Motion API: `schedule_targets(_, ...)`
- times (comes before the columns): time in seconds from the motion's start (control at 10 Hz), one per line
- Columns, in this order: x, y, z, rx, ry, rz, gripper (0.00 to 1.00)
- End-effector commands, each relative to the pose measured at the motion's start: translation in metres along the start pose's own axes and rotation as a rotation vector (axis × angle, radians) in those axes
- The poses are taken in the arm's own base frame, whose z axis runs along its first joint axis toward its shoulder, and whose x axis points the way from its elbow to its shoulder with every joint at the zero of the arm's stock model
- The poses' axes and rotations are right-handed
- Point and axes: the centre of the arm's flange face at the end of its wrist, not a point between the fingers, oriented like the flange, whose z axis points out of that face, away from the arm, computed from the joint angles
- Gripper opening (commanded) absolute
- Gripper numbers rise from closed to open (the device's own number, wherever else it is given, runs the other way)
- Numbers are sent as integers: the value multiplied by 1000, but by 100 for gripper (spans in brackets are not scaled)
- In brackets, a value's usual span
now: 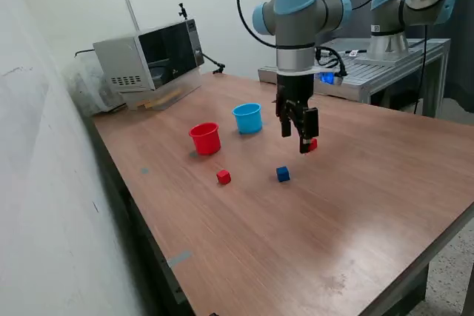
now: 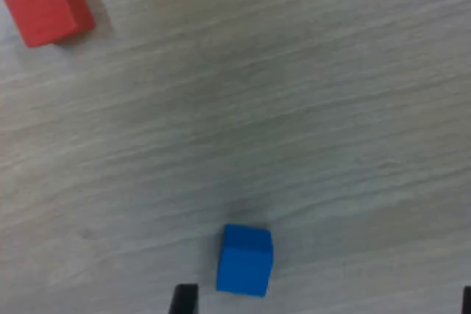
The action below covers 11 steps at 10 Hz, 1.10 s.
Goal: Place red objects in the red bin, and blue objects in the blue bin.
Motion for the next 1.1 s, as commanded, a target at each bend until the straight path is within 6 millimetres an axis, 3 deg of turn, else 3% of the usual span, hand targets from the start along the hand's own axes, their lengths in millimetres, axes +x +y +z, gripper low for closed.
schedule_targets(0.0,2,5,28,15,-10,2,100)
schedule_targets(0.4,-16,18,62,30,-21,30,100)
schedule_targets(0.9,-20,26,68,23,-19,34,100)
schedule_targets(1.0,-20,26,68,22,-22,34,0)
